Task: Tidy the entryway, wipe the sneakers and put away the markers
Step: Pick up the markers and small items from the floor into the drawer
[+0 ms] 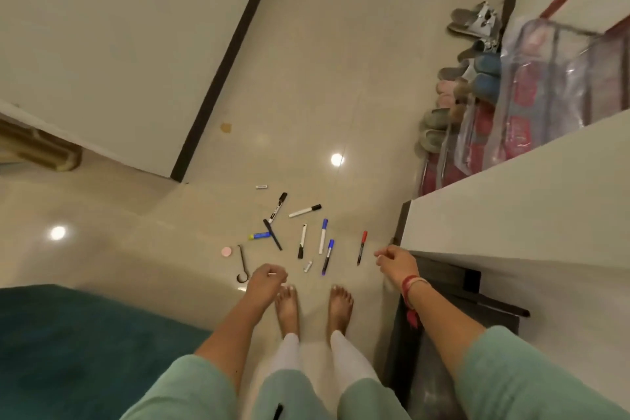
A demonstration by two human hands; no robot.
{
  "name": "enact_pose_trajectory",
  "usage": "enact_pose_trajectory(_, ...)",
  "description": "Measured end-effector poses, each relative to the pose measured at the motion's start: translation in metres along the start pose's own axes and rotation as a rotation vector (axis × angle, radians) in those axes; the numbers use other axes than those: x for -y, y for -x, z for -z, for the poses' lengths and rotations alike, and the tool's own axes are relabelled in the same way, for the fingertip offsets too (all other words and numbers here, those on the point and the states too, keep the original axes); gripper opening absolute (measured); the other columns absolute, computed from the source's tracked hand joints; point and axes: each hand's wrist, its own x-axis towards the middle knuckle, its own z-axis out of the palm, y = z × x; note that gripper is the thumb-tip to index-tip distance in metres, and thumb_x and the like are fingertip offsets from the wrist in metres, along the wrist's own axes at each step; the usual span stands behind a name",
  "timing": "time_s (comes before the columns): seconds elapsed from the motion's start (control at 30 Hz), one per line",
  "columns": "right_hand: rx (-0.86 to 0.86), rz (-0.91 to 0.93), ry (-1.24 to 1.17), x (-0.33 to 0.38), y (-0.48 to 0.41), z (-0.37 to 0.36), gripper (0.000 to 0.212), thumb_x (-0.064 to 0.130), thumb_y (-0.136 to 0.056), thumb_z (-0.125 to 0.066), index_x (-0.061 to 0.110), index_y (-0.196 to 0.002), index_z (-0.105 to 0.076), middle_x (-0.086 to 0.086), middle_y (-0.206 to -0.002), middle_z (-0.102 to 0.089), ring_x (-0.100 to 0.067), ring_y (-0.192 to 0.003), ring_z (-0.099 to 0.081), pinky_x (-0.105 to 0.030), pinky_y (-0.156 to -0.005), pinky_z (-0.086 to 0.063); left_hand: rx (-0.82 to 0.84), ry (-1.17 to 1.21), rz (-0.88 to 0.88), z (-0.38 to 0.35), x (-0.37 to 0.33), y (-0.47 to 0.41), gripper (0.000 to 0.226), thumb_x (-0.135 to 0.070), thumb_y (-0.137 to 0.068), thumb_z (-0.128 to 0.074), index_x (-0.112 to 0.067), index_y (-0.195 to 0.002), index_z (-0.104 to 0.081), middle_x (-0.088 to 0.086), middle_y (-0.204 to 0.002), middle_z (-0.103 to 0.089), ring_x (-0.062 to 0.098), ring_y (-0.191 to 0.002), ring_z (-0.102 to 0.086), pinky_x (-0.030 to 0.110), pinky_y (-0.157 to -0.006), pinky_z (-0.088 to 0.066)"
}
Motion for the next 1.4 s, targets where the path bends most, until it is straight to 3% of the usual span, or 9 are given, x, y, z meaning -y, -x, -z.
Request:
enact_pose_trajectory(0.3, -0.134, -0.133, -0.091, -0.079, -0.215, -0.097, 0.012, 0.006, -0.085, -0.058, 0.011, -0.092, -0.066, -0.005, -0.091, -0.063, -0.016, -0.079, -0.055, -0.020, -0.074, -0.040, 0.050, 0.025, 0.039, -0.070, 0.038, -0.216, 0.012, -0.011, -0.091, -0.056, -0.011, -0.101, -0.062, 0.007, -0.094, -0.064, 0.015, -0.073, -0.060, 0.024, -0.059, -0.039)
enact_pose_trajectory(0.43, -0.195, -0.242, -0.040, -0.153, -0.300, -0.148, 0.004, 0.016, -0.084, -0.064, 0.011, -0.084, -0.065, -0.005, -0.087, -0.065, -0.015, -0.071, -0.054, -0.024, -0.069, -0.041, 0.057, 0.075, 0.008, -0.107, 0.073, -0.301, 0.011, -0.012, -0.091, -0.056, -0.015, -0.100, -0.063, 0.007, -0.094, -0.066, 0.018, -0.085, -0.063, 0.028, -0.071, -0.044)
enact_pose_trajectory(0.63, -0.212, -0.389, 0.089, -0.230, -0.354, -0.208, 0.027, 0.039, -0.082, -0.064, 0.014, -0.091, -0.058, -0.004, -0.087, -0.062, -0.026, -0.080, -0.060, -0.030, -0.067, -0.047, -0.028, 0.135, -0.014, -0.139, 0.115, -0.368, 0.018, -0.015, -0.091, -0.058, -0.015, -0.108, -0.063, 0.004, -0.095, -0.069, 0.016, -0.088, -0.065, 0.027, -0.077, -0.049)
enact_pose_trajectory(0.8, -0.290, -0.302, 0.126, -0.247, -0.358, -0.231, 0.013, 0.026, -0.088, -0.058, 0.014, -0.090, -0.057, -0.006, -0.091, -0.062, -0.026, -0.079, -0.055, -0.027, -0.065, -0.038, -0.032, 0.129, -0.023, -0.149, 0.127, -0.382, 0.017, -0.016, -0.092, -0.057, -0.016, -0.108, -0.063, 0.004, -0.099, -0.068, 0.015, -0.091, -0.065, 0.033, -0.086, -0.050)
enact_pose_trajectory(0.93, -0.217, -0.103, -0.143, -0.229, -0.328, -0.233, 0.006, 0.017, -0.086, -0.063, 0.013, -0.086, -0.060, -0.002, -0.073, -0.061, -0.020, -0.073, -0.059, -0.027, -0.070, -0.048, -0.043, 0.137, -0.062, -0.147, 0.118, -0.373, 0.014, -0.030, -0.091, -0.061, -0.019, -0.098, -0.066, 0.005, -0.094, -0.064, 0.017, -0.091, -0.059, 0.040, -0.091, -0.050)
enact_pose_trajectory(1.1, 0.059, 0.149, -0.280, -0.175, -0.257, -0.257, 0.017, 0.014, -0.080, -0.070, 0.027, -0.075, -0.061, 0.008, -0.065, -0.061, -0.002, -0.057, -0.056, -0.017, -0.060, -0.047, 0.037, 0.083, -0.114, -0.143, 0.105, -0.356, 0.036, -0.041, -0.085, -0.065, -0.016, -0.112, -0.062, -0.003, -0.103, -0.063, 0.007, -0.092, -0.057, 0.026, -0.087, -0.047)
enact_pose_trajectory(1.23, 0.203, 0.257, -0.245, -0.157, -0.229, -0.280, 0.008, 0.025, -0.082, -0.070, 0.017, -0.083, -0.067, 0.005, -0.067, -0.063, -0.004, -0.063, -0.057, -0.019, -0.065, -0.049, 0.019, 0.124, -0.115, -0.135, 0.101, -0.352, 0.016, -0.015, -0.098, -0.046, -0.013, -0.101, -0.061, -0.001, -0.094, -0.066, 0.015, -0.091, -0.062, 0.026, -0.083, -0.047)
enact_pose_trajectory(1.33, 0.053, 0.094, -0.332, -0.163, -0.240, -0.292, 0.016, 0.033, -0.082, -0.068, 0.018, -0.079, -0.065, 0.004, -0.064, -0.060, -0.008, -0.062, -0.056, -0.027, -0.065, -0.053, -0.061, 0.271, -0.056, -0.121, 0.103, -0.360, 0.023, -0.007, -0.099, -0.036, -0.014, -0.093, -0.057, 0.005, -0.080, -0.065, 0.013, -0.064, -0.063, 0.024, -0.063, -0.051)
enact_pose_trajectory(1.4, -0.110, -0.031, -0.224, -0.176, -0.263, -0.298, 0.019, 0.033, -0.082, -0.069, 0.016, -0.080, -0.060, 0.001, -0.070, -0.061, -0.011, -0.065, -0.056, -0.026, -0.065, -0.050, -0.118, 0.221, -0.081, -0.109, 0.110, -0.371, 0.021, -0.009, -0.099, -0.039, -0.016, -0.094, -0.059, 0.003, -0.073, -0.059, 0.006, -0.044, -0.048, 0.017, -0.044, -0.040)
